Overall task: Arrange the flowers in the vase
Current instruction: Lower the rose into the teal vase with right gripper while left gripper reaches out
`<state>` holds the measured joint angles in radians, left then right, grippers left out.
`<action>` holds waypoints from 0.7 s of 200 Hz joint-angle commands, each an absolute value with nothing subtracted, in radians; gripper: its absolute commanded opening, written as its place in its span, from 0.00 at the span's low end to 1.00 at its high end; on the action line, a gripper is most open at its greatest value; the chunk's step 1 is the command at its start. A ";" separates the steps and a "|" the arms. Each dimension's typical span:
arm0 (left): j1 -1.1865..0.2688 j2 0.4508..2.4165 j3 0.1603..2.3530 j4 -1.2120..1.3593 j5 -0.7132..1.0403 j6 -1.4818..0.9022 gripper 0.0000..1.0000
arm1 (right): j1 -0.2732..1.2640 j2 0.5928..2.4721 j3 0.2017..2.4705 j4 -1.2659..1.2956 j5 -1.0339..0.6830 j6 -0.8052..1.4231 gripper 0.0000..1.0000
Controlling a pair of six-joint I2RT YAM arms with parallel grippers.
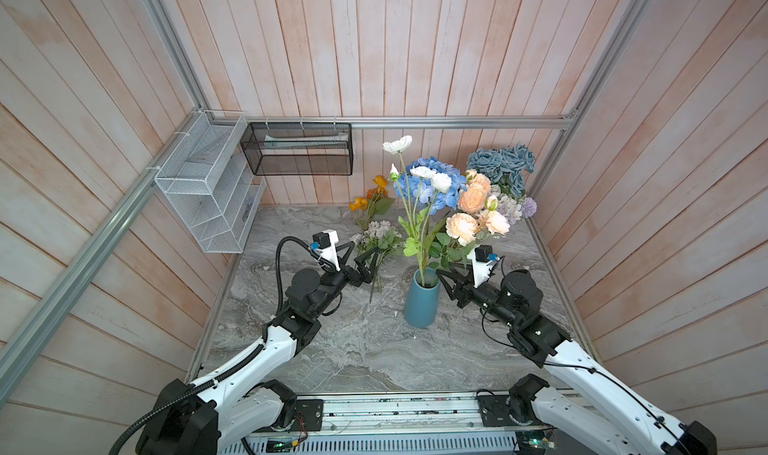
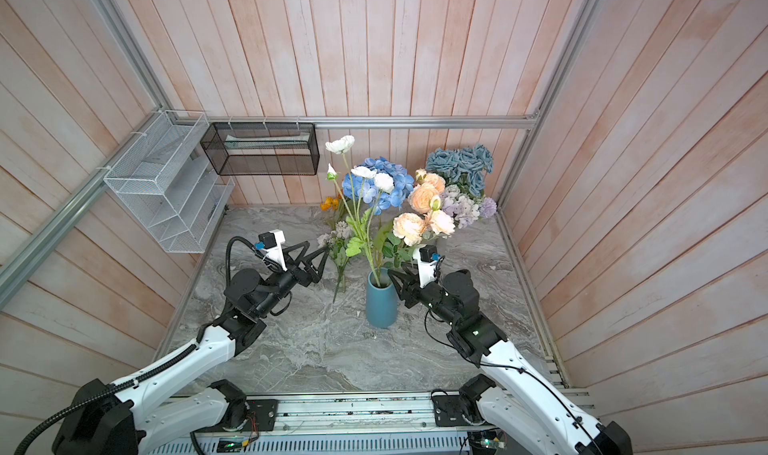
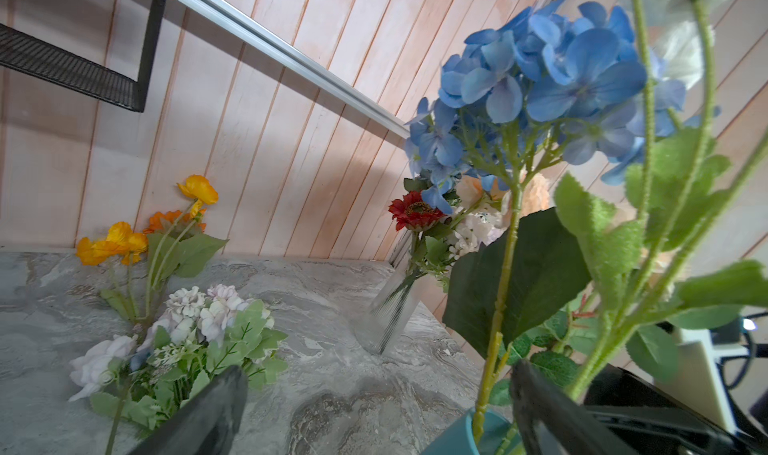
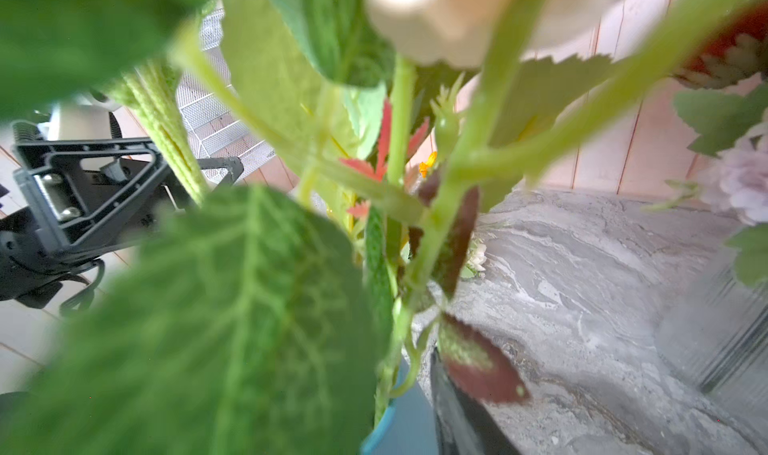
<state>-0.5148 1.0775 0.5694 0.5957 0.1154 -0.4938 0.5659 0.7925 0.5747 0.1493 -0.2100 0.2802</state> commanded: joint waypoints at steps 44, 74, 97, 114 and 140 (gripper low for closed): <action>-0.396 1.205 0.601 0.405 0.143 -0.461 0.94 | 0.562 0.717 0.685 -0.107 -0.295 0.314 0.54; -0.375 1.338 0.678 0.311 0.115 -0.410 0.83 | 0.562 0.702 0.743 -0.155 -0.392 0.316 0.57; -0.371 1.439 0.737 0.242 0.097 -0.377 0.74 | 0.563 0.693 0.781 -0.162 -0.456 0.320 0.58; -0.369 1.504 0.773 0.197 0.098 -0.373 0.69 | 0.562 0.687 0.793 -0.135 -0.475 0.329 0.59; -0.370 1.574 0.804 0.149 0.085 -0.366 0.66 | 0.563 0.701 0.799 -0.069 -0.470 0.318 0.60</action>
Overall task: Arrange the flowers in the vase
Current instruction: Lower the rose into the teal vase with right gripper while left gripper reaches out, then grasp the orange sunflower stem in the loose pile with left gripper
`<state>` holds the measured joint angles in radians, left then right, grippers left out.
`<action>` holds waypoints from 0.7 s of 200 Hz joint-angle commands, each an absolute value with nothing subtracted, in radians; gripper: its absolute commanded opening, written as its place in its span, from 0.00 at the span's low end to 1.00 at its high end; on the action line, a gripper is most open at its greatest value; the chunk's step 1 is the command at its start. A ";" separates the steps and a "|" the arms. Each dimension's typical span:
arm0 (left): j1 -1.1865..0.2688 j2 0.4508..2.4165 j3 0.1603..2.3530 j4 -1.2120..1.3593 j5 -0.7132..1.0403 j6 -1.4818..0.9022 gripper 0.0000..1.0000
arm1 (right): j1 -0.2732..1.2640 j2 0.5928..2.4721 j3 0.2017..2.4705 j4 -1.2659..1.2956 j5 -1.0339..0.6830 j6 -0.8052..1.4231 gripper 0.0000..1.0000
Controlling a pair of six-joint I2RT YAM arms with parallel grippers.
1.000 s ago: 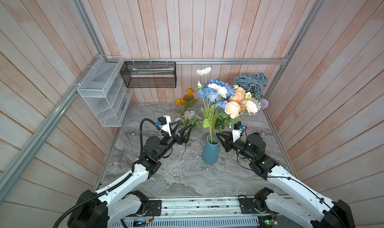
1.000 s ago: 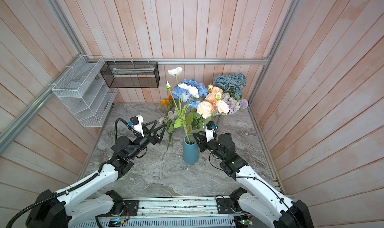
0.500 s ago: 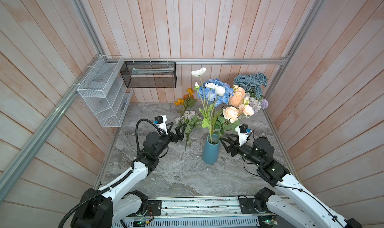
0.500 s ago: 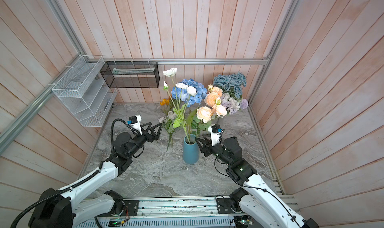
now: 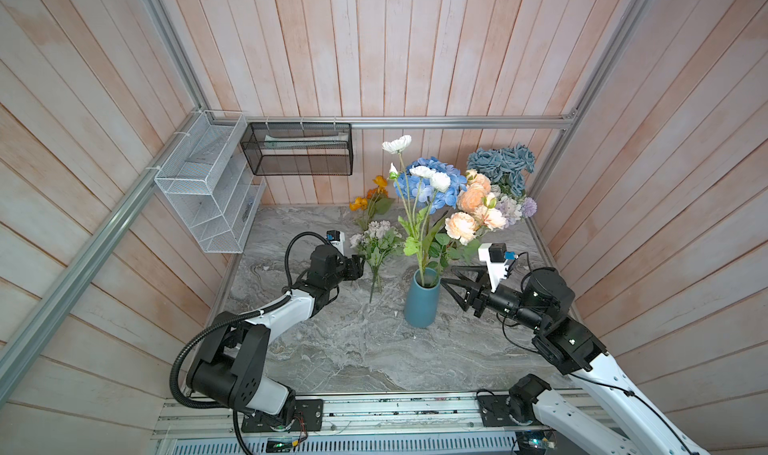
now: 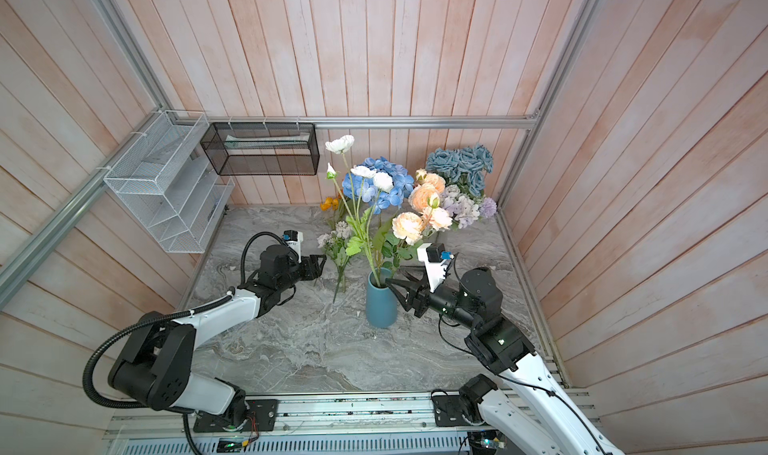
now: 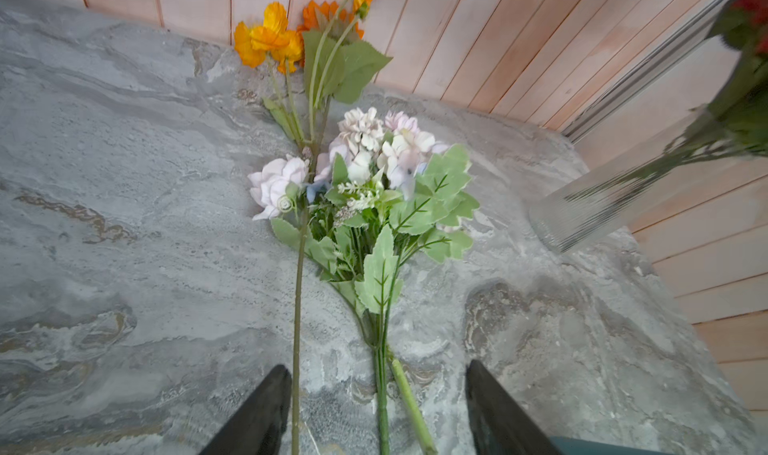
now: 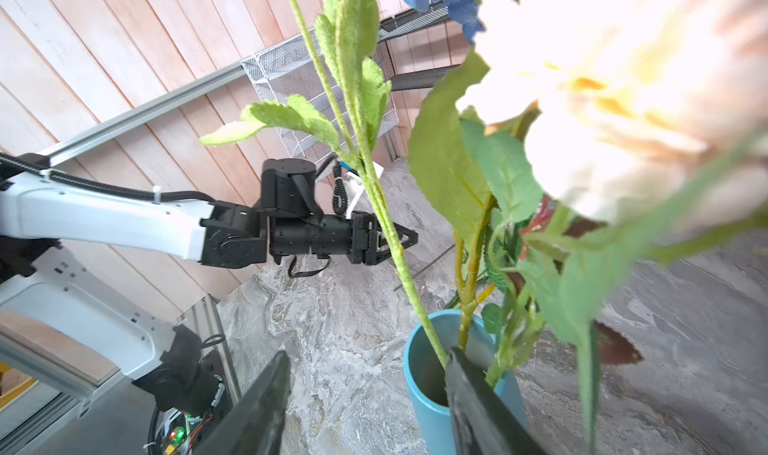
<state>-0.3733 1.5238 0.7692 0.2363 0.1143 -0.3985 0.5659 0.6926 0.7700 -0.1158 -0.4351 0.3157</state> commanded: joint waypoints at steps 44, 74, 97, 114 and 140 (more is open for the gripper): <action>-0.369 1.665 0.842 0.092 0.040 -0.342 0.63 | 0.562 0.787 0.795 0.065 -0.474 0.293 0.60; -0.370 1.752 0.906 0.042 0.035 -0.334 0.54 | 0.562 0.838 0.792 0.133 -0.484 0.289 0.60; -0.369 1.792 0.929 0.046 0.057 -0.334 0.35 | 0.562 0.856 0.789 0.162 -0.487 0.288 0.60; -0.371 1.796 0.934 0.049 0.069 -0.337 0.20 | 0.561 0.862 0.788 0.161 -0.475 0.279 0.61; -0.370 1.760 0.921 0.061 0.070 -0.343 0.01 | 0.561 0.864 0.788 0.161 -0.463 0.271 0.61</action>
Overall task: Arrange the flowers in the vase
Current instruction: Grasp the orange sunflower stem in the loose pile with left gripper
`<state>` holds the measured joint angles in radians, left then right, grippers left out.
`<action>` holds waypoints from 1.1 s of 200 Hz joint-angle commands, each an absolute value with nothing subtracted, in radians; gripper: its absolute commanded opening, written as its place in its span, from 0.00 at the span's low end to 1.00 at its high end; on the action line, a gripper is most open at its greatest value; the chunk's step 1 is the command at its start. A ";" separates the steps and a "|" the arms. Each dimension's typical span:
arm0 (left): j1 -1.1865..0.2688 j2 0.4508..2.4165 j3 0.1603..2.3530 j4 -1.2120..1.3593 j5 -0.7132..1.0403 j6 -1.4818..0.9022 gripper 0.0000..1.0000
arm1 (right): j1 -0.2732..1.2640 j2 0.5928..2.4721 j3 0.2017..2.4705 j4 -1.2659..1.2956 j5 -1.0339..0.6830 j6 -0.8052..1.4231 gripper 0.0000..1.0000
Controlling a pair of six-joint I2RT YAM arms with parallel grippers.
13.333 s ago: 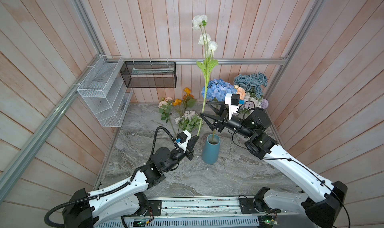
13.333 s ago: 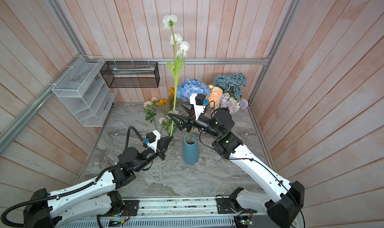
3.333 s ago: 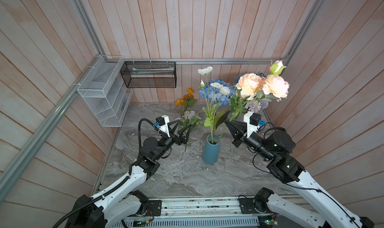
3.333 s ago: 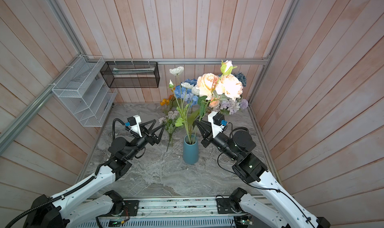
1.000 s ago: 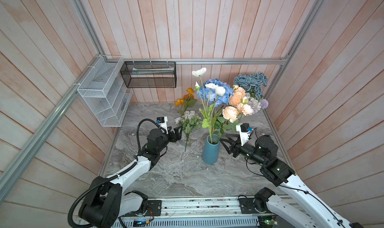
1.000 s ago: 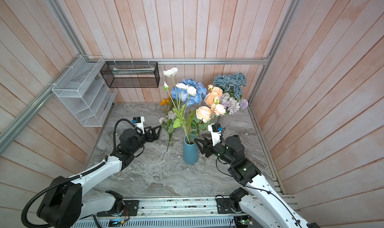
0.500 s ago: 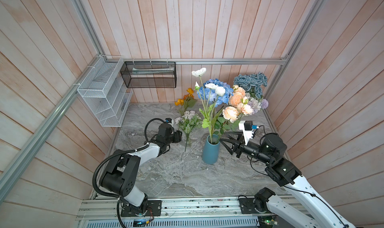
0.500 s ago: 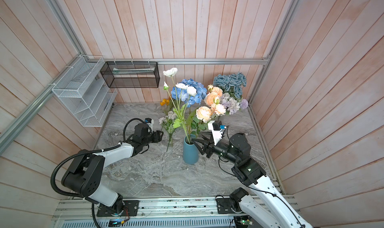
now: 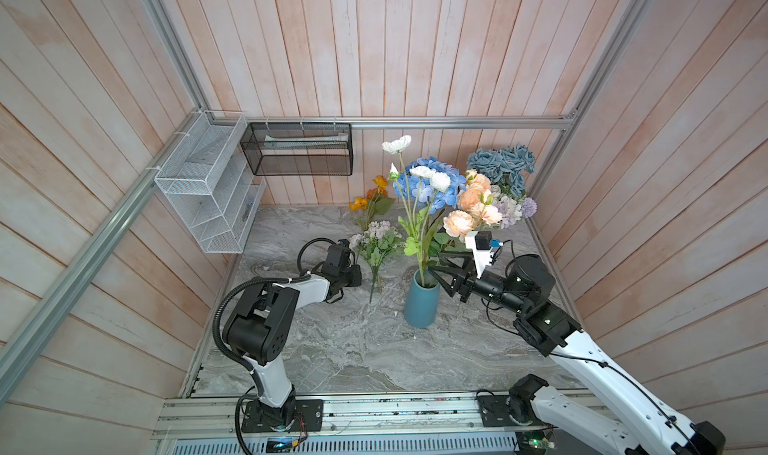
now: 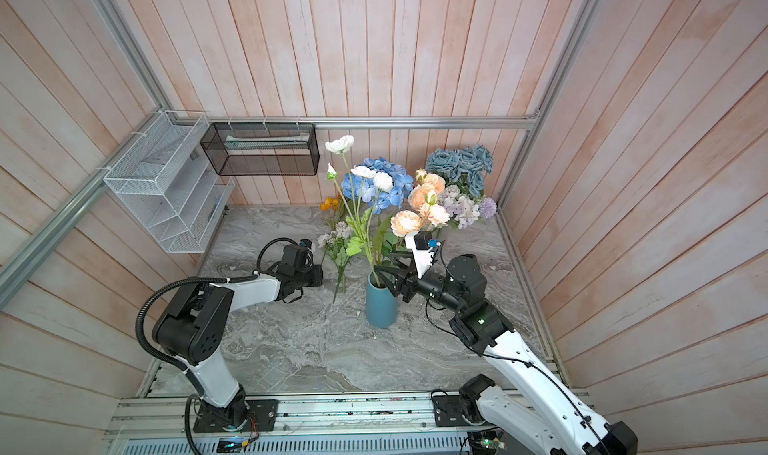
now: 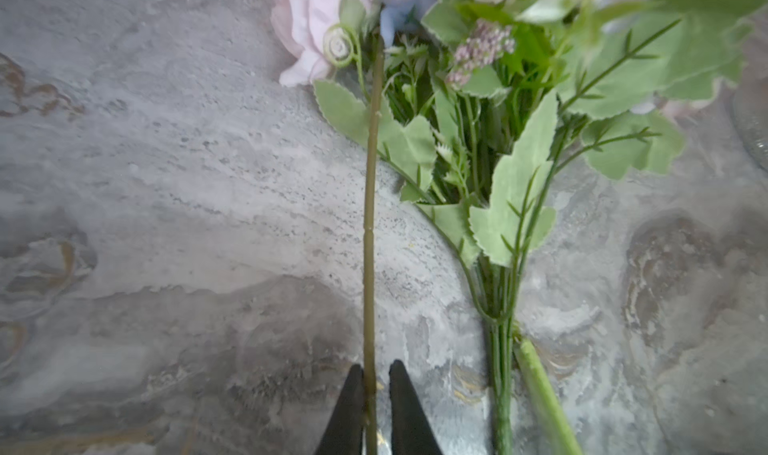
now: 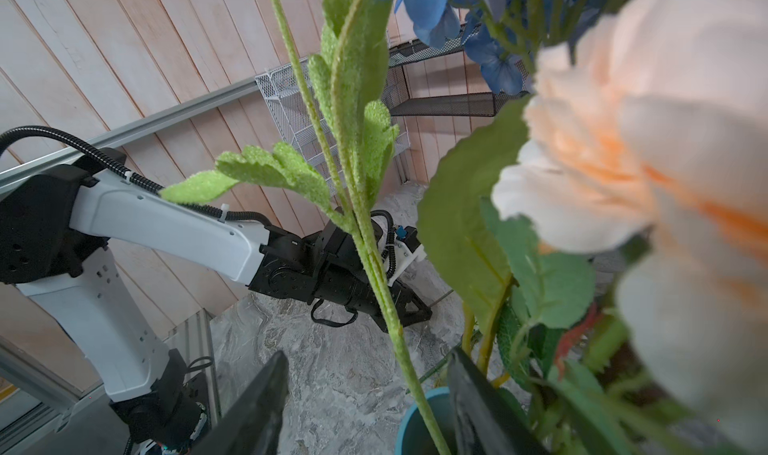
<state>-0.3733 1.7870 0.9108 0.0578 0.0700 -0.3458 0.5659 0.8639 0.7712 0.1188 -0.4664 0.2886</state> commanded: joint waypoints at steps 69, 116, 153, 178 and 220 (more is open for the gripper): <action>-0.375 1.542 0.768 0.130 0.115 -0.419 0.00 | 0.561 0.853 0.790 0.181 -0.463 0.291 0.60; -0.381 1.350 0.648 0.185 0.159 -0.484 0.00 | 0.563 0.838 0.790 0.203 -0.463 0.319 0.60; -0.393 1.217 0.618 0.210 0.173 -0.522 0.00 | 0.564 0.828 0.798 0.217 -0.463 0.338 0.60; -0.399 1.149 0.624 0.219 0.191 -0.541 0.00 | 0.565 0.813 0.802 0.226 -0.451 0.345 0.61; -0.413 1.056 0.650 0.239 0.212 -0.557 0.00 | 0.571 0.798 0.808 0.264 -0.434 0.354 0.61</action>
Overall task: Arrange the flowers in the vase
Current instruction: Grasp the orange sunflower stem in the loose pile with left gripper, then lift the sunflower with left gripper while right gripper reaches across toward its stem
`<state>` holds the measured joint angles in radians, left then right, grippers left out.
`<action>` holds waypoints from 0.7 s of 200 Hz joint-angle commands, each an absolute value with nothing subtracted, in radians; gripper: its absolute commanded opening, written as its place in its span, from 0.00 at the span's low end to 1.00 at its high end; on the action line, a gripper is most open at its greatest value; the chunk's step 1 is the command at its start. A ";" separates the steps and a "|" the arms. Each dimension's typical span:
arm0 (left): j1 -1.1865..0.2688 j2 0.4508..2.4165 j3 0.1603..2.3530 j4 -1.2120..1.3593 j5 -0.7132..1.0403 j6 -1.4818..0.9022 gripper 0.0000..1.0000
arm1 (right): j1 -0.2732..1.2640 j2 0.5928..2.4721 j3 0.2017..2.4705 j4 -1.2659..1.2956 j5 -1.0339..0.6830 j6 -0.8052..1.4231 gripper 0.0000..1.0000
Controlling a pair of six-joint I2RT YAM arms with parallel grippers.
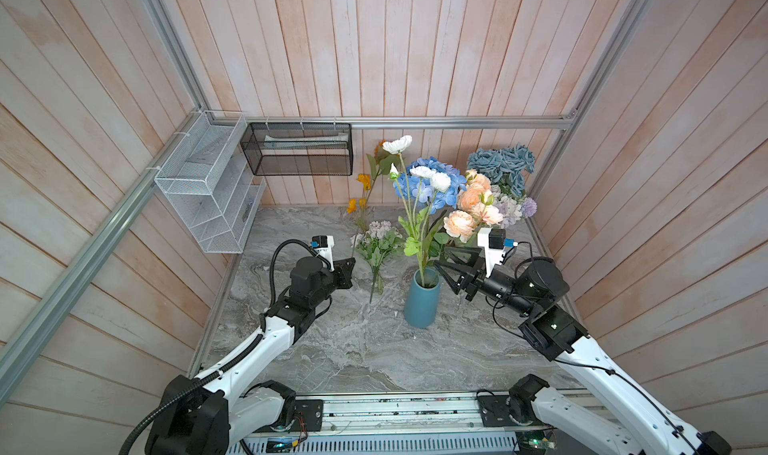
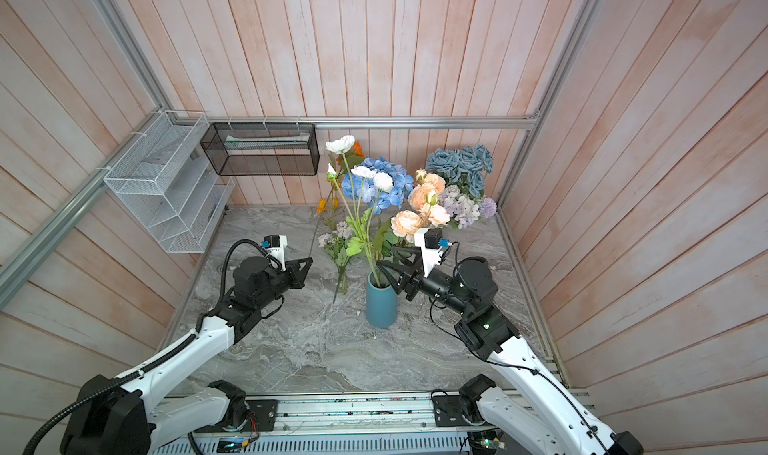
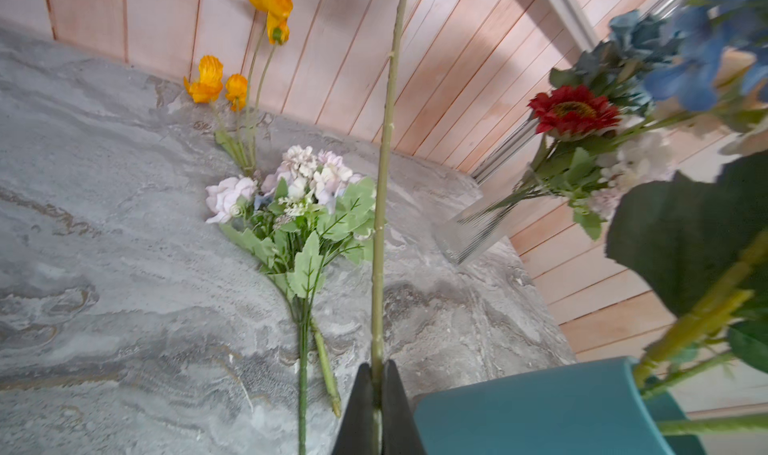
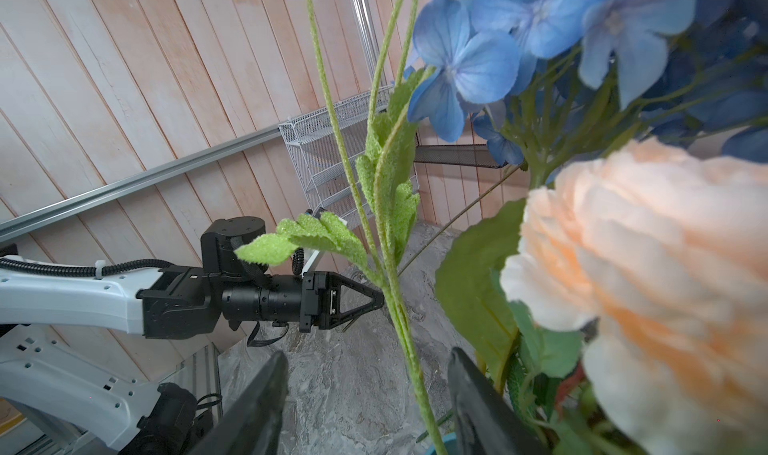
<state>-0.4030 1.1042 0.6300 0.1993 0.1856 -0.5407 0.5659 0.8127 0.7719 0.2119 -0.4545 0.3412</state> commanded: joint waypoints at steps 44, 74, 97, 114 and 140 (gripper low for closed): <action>-0.419 0.960 0.665 0.307 0.200 -0.579 0.00 | 0.623 0.833 0.866 0.306 -0.476 0.310 0.61; -0.428 0.905 0.670 0.372 0.200 -0.598 0.00 | 0.678 0.897 0.924 0.330 -0.491 0.285 0.61; -0.437 0.867 0.659 0.420 0.197 -0.596 0.00 | 0.709 0.959 0.956 0.386 -0.507 0.290 0.61; -0.446 0.836 0.637 0.470 0.197 -0.584 0.00 | 0.736 1.013 0.987 0.430 -0.518 0.292 0.61; -0.460 0.789 0.574 0.570 0.217 -0.537 0.00 | 0.782 1.121 1.062 0.457 -0.538 0.271 0.61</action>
